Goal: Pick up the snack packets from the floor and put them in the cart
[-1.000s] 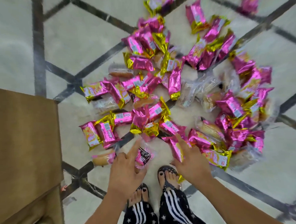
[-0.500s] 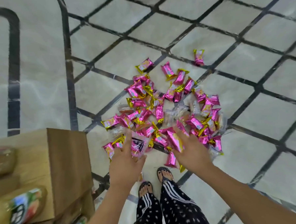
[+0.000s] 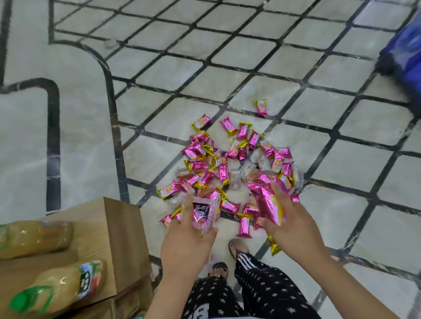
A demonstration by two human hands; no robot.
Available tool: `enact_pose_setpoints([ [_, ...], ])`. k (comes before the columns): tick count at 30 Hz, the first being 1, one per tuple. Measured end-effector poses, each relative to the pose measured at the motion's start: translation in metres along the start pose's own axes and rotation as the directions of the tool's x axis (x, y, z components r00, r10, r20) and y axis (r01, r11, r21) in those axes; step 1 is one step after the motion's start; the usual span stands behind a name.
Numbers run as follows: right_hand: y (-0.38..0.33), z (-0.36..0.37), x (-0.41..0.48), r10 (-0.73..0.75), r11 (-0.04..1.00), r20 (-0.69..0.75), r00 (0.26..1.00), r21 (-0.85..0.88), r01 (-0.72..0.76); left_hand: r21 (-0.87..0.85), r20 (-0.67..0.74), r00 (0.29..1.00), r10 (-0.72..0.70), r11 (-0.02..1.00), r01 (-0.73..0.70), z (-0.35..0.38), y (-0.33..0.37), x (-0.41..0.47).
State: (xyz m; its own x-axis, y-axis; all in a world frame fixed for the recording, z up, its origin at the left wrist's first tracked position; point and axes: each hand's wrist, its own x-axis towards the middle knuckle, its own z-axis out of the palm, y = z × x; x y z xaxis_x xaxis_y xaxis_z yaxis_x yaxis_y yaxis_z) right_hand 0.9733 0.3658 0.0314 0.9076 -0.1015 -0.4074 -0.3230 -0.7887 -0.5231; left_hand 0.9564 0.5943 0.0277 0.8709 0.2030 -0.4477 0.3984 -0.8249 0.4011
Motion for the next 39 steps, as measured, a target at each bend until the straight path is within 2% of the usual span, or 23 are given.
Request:
enact_pose_setpoints([
  [4, 0.005, 0.009, -0.044, 0.12, 0.987, -0.091, 0.989, 0.12, -0.108, 0.046, 0.076, 0.994, 0.077, 0.996, -0.08, -0.02, -0.008, -0.019],
  [9, 0.012, 0.026, -0.094, 0.235, 0.951, -0.164, 0.958, 0.24, -0.192, 0.053, 0.062, 0.971, 0.232, 0.97, -0.235, -0.033, -0.012, -0.032],
  [13, 0.029, 0.034, -0.139, 0.348, 0.908, -0.173, 0.921, 0.306, -0.285, 0.119, 0.129, 0.93, 0.345, 0.925, -0.36, -0.03, 0.0, -0.051],
  [17, 0.061, 0.036, -0.188, 0.452, 0.854, -0.176, 0.874, 0.368, -0.367, 0.19, 0.245, 0.859, 0.45, 0.846, -0.498, -0.005, 0.017, -0.072],
  [21, 0.103, 0.043, -0.239, 0.584, 0.763, -0.194, 0.788, 0.462, -0.451, 0.194, 0.347, 0.752, 0.561, 0.742, -0.642, 0.029, 0.042, -0.098],
  [26, 0.159, 0.051, -0.316, 0.748, 0.602, -0.24, 0.619, 0.639, -0.479, 0.21, 0.504, 0.586, 0.635, 0.568, -0.796, 0.077, 0.086, -0.149],
  [30, 0.202, 0.056, -0.388, 0.824, 0.518, -0.26, 0.504, 0.705, -0.484, 0.231, 0.559, 0.458, 0.691, 0.4, -0.887, 0.127, 0.122, -0.213],
  [35, 0.257, 0.077, -0.492, 0.927, 0.334, -0.198, 0.318, 0.822, -0.461, 0.174, 0.671, 0.263, 0.693, 0.197, -0.965, 0.198, 0.147, -0.32],
  [39, 0.293, 0.1, -0.574, 0.966, 0.236, -0.169, 0.194, 0.88, -0.412, 0.078, 0.727, 0.144, 0.672, 0.126, -0.989, 0.252, 0.147, -0.415],
])
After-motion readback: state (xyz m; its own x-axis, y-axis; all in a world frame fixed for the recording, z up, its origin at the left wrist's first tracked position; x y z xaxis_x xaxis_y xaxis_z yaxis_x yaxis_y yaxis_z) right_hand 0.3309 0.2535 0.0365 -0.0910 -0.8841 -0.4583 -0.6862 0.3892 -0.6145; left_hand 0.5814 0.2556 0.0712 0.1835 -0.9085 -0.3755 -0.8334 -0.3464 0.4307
